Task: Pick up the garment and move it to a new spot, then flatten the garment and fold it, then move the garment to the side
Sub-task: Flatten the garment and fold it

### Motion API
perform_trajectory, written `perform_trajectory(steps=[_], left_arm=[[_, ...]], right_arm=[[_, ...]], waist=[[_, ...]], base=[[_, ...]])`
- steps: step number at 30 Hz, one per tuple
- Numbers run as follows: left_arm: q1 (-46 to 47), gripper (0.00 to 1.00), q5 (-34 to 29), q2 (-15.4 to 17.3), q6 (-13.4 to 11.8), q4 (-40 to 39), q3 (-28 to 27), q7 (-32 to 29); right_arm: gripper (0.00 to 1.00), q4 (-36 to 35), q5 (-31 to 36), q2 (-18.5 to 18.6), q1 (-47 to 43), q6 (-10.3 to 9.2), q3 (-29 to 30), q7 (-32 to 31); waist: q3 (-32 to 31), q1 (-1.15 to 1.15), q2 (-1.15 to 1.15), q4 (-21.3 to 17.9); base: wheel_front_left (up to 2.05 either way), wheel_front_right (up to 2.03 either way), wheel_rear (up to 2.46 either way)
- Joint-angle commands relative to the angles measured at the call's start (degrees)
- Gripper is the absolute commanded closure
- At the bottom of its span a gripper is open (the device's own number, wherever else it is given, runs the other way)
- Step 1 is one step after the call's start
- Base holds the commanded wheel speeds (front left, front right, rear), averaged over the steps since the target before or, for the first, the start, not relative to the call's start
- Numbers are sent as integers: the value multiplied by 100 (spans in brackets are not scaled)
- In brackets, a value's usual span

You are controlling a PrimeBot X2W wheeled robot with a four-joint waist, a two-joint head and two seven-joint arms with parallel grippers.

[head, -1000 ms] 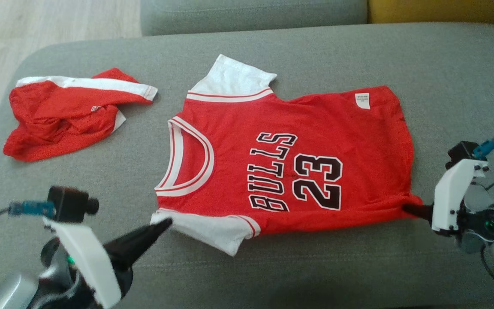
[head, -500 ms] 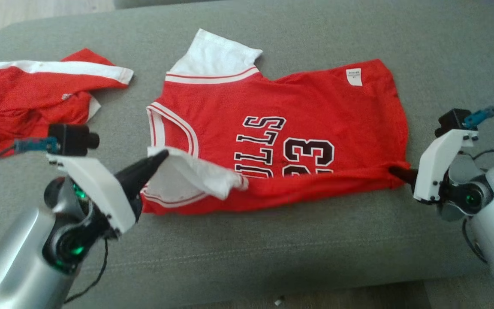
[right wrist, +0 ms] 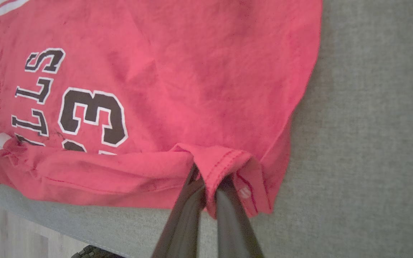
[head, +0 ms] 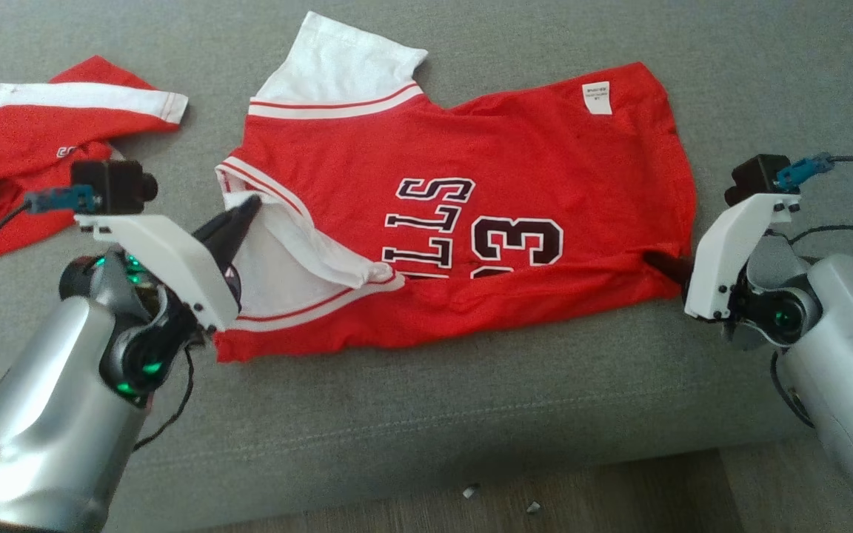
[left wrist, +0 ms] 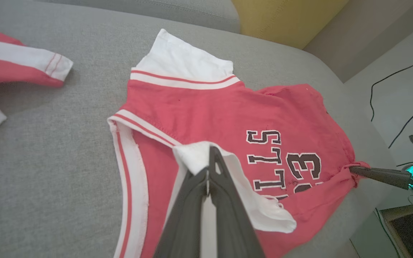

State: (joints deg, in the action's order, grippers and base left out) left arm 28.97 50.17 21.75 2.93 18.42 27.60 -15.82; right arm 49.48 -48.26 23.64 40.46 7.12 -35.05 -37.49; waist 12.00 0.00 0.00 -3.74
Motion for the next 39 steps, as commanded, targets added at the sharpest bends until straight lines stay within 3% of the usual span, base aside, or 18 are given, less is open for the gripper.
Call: perform_trajectory(steps=[1, 2, 3, 5, 14, 22, 27, 33, 39], left_arm=[[397, 100, -110, 143, -44, -55, -220, 113], [446, 100, -177, 122, -86, 56, -209, 176], [492, 100, -251, 102, -144, 170, -201, 246], [568, 0, -416, 66, -265, 380, -164, 387], [594, 0, -789, -116, -491, 720, -184, 1330], [-295, 0, -713, -565, -1084, 78, -681, 2764], [-1194, 0, -940, -1020, -1410, -529, -888, 3062], [-2358, 0, -2006, -1639, -1462, -1135, -1284, 3079], [-2872, 0, -2767, -1862, -1261, -1000, -1590, 3080]], right_arm=[[20, -130, -15, -17, 192, 36, -33, 156], [0, -111, -16, -22, 211, 36, -35, 245], [0, -87, -15, -29, 228, 36, -40, 328], [0, -39, -8, -41, 256, 36, -48, 503], [0, -65, -3, -68, 261, 36, -1, 1555], [0, -548, 400, -3, -114, 36, 228, 3560], [0, -743, 734, -242, -800, 36, 658, 4688], [0, -1175, 1747, -640, -1674, 36, 1412, 5216], [0, -2155, 2816, -1362, -2641, 36, 2333, 5246]], waist=[[27, 0, 0, -12], [38, 0, 0, -17], [46, 0, 0, -22], [54, 0, 0, -28], [-69, 0, 0, -27], [-447, 0, 0, 2], [-716, 0, 0, 81], [-890, 0, 0, 81], [-936, 0, 0, 69]], base=[[0, 0, 0], [0, 0, 0], [0, 0, 0], [0, 0, 0], [0, 0, 0], [0, 0, 0], [0, 0, 0], [0, 0, 0], [0, 0, 0]])
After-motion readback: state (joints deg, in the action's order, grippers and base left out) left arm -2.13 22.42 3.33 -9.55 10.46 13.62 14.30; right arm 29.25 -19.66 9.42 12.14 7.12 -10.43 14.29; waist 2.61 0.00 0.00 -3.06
